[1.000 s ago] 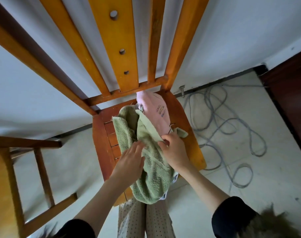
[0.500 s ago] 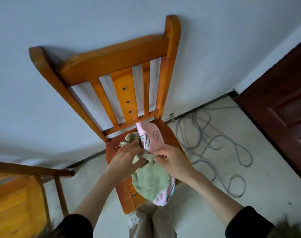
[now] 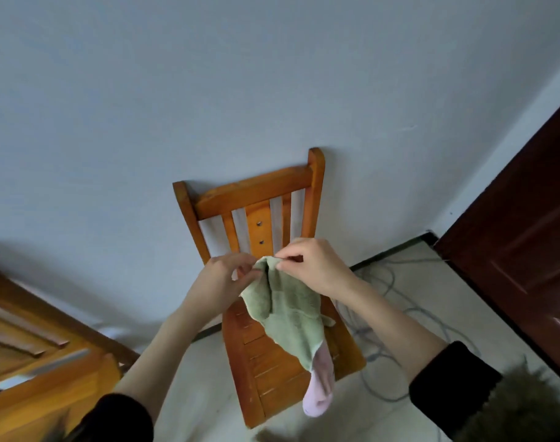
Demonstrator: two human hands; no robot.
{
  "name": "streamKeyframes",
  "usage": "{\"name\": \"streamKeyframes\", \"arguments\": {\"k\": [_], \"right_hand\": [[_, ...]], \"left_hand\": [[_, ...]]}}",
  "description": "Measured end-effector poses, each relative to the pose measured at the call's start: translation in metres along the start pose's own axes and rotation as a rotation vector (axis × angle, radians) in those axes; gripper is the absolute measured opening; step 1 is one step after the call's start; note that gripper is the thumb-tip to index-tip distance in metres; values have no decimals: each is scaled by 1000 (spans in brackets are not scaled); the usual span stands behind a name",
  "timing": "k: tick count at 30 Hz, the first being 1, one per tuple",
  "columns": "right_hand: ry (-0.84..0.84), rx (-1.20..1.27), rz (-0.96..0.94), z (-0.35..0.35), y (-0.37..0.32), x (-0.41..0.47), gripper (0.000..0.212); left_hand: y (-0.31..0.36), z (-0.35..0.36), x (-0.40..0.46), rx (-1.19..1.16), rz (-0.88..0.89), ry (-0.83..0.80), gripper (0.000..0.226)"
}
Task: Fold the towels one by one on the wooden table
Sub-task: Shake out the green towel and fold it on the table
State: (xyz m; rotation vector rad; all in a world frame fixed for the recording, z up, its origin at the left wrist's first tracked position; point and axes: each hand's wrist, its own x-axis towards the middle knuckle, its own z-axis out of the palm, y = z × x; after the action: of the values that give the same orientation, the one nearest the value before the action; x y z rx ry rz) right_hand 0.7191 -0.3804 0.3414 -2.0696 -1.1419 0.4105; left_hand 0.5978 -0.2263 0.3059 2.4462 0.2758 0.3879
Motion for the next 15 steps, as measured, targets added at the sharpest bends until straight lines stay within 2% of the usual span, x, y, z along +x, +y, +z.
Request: {"name": "streamKeyframes", "arguments": {"k": [6,10,15], "right_hand": [[-20,-65,-155,-31,-56,0,17],[51,-25,-257,-52,-95,-10,17],[107,-19,-293,-68,-121,-26,24]], "left_hand": [[41,-55,-24,60,-88,256,5],[83,-93,-42,16,-125,431,13],[138,-135,-55,94,-110,541,14]]}}
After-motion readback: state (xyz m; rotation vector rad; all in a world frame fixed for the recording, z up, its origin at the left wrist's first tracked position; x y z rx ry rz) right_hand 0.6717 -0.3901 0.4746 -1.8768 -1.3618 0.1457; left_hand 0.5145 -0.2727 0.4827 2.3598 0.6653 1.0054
